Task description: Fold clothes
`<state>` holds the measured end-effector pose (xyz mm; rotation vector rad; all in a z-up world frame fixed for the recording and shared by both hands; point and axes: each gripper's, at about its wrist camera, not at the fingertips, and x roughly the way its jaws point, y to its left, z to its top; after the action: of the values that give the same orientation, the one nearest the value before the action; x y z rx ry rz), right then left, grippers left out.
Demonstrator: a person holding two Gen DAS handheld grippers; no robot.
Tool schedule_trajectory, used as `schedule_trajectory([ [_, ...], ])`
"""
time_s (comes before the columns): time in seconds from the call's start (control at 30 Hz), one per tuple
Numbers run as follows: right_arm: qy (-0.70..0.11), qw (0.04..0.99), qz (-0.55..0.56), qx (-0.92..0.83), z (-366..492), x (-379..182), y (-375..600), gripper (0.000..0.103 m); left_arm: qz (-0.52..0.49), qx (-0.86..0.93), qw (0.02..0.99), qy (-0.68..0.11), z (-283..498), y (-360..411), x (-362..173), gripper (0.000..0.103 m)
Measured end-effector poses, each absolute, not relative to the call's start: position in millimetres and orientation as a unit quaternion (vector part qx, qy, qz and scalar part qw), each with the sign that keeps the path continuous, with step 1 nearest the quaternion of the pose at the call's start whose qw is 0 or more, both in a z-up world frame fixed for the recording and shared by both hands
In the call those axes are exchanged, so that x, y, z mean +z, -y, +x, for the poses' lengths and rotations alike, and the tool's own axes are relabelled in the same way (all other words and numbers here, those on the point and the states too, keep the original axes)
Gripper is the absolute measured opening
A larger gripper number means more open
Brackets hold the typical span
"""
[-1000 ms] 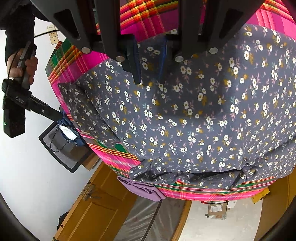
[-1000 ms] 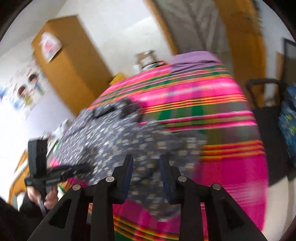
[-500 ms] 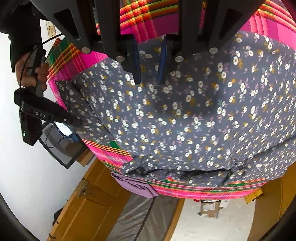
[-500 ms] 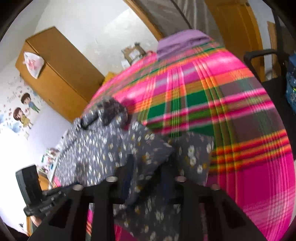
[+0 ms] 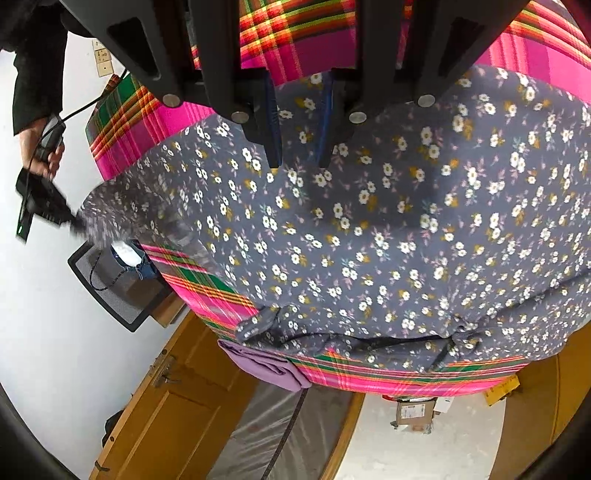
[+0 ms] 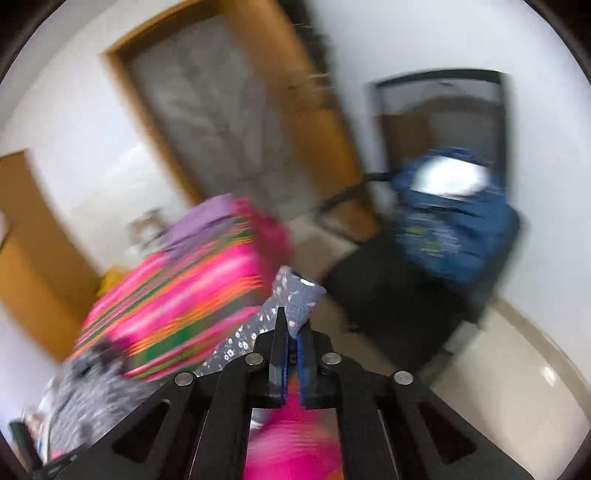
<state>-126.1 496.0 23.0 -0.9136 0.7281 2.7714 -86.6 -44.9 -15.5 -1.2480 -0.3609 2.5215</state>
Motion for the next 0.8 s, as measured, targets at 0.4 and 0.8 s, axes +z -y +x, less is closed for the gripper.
schedule_trajectory([
  [0.4, -0.208, -0.014, -0.312, 0.927, -86, 10, -435, 0.035, -0.402, 0.899, 0.112, 0.135, -60, 88, 0, 0.019],
  [0.8, -0.177, -0.149, -0.316, 0.920, -93, 31, -349, 0.037, -0.368, 0.911, 0.077, 0.167, -24, 122, 10, 0.019],
])
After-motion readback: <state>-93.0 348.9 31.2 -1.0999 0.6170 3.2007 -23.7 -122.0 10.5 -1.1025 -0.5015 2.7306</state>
